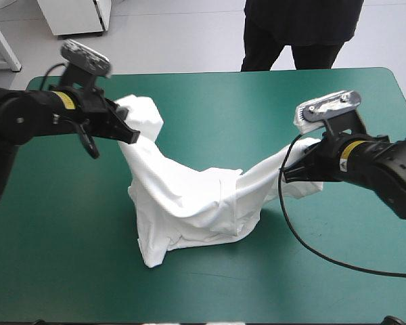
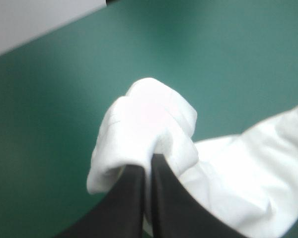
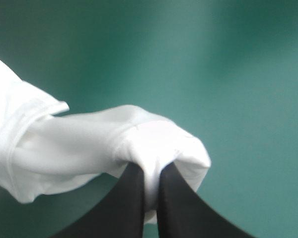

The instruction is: Fold the cloth

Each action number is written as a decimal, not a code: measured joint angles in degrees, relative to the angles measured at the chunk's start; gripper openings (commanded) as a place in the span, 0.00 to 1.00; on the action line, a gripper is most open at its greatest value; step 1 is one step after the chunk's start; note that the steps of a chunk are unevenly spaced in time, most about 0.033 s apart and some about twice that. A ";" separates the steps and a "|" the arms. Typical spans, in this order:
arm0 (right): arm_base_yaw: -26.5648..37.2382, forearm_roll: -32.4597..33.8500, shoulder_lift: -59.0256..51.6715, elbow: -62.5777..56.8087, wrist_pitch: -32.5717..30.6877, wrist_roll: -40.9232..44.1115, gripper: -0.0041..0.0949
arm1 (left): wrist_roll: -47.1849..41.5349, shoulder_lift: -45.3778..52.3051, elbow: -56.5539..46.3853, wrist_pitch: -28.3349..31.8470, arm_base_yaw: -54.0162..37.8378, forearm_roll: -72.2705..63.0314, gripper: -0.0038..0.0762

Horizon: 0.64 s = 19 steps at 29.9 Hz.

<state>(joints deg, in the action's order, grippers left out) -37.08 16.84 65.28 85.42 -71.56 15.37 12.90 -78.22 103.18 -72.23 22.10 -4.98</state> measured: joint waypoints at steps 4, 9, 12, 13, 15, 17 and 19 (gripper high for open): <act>1.63 4.59 2.05 -7.31 4.11 3.36 0.02 | 0.00 -5.16 -7.22 2.73 0.00 1.76 0.02; 7.97 5.83 8.88 -8.75 12.03 4.66 0.02 | -1.22 -14.41 -7.68 10.77 0.00 4.98 0.02; 13.27 5.61 13.65 -8.31 16.74 4.78 0.02 | -2.86 -19.76 -5.29 13.76 0.00 7.50 0.02; 14.69 5.31 15.08 -7.94 17.84 4.53 0.02 | -3.42 -21.81 -4.35 14.64 0.00 8.58 0.02; 18.10 3.64 19.15 -6.63 19.45 2.84 0.02 | -4.63 -25.91 -1.53 15.98 -0.29 10.19 0.02; 20.79 1.51 22.51 -5.01 20.60 1.22 0.02 | -5.42 -29.94 1.39 16.58 -0.98 10.69 0.02; 23.27 -0.59 25.91 -3.28 21.63 0.00 0.02 | -5.88 -33.14 4.79 16.90 -1.76 10.90 0.02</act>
<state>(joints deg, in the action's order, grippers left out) -13.80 16.25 91.18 82.14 -49.93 15.36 7.01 -111.36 107.97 -55.33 20.34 5.92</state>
